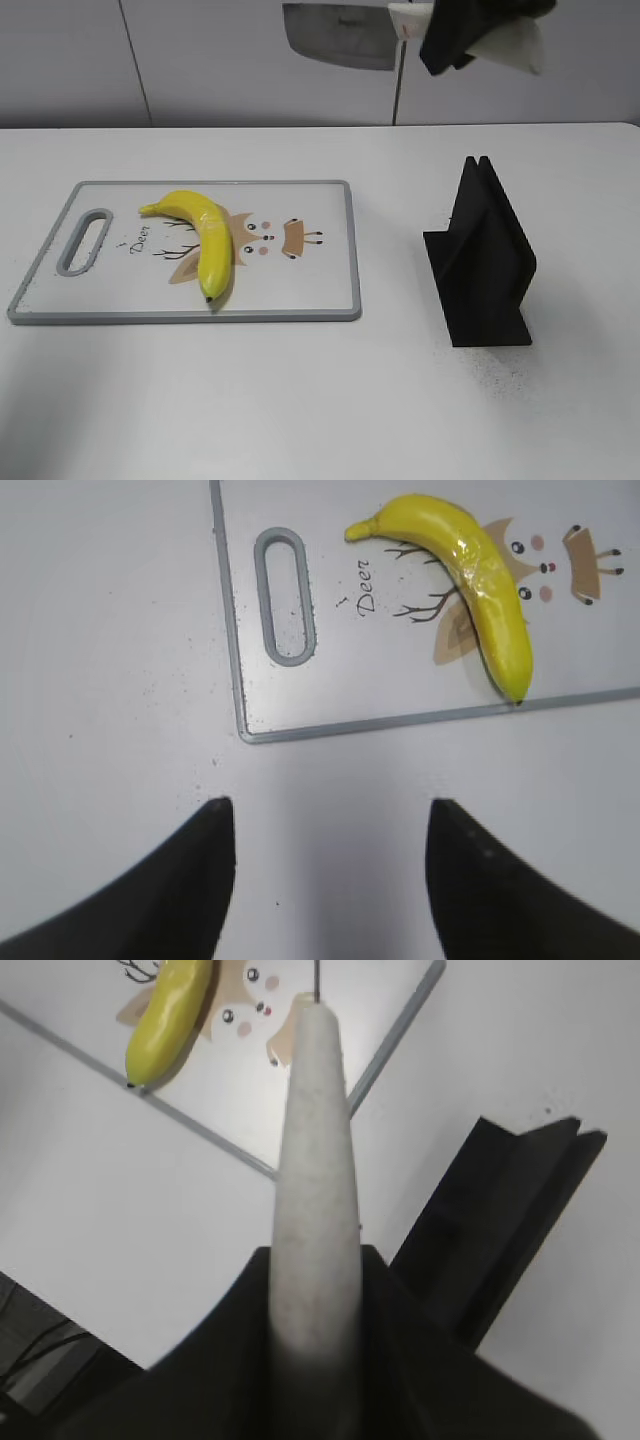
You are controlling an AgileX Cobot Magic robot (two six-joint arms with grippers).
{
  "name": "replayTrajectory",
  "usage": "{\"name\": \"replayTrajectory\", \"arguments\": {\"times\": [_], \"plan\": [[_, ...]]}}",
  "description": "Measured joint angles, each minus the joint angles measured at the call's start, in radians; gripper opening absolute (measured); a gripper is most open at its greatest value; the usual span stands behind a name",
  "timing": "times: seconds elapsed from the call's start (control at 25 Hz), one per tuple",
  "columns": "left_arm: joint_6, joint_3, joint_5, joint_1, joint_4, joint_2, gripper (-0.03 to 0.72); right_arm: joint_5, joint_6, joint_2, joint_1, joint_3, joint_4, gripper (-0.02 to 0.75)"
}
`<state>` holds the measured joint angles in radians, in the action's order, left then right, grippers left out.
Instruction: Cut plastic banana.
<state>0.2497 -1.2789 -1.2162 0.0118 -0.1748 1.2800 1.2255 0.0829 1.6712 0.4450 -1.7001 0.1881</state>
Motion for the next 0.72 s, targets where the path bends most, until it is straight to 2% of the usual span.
{"name": "replayTrajectory", "arguments": {"times": [0.36,0.72], "plan": [[-0.002,0.212,-0.003,0.000,0.000,-0.353,0.589,-0.206,-0.101,-0.320,0.000,0.457,-0.001,0.163],[-0.002,0.449,-0.005,0.000,0.001,-0.733,0.589,-0.289,-0.162,-0.536,0.000,0.729,-0.002,0.163]]}}
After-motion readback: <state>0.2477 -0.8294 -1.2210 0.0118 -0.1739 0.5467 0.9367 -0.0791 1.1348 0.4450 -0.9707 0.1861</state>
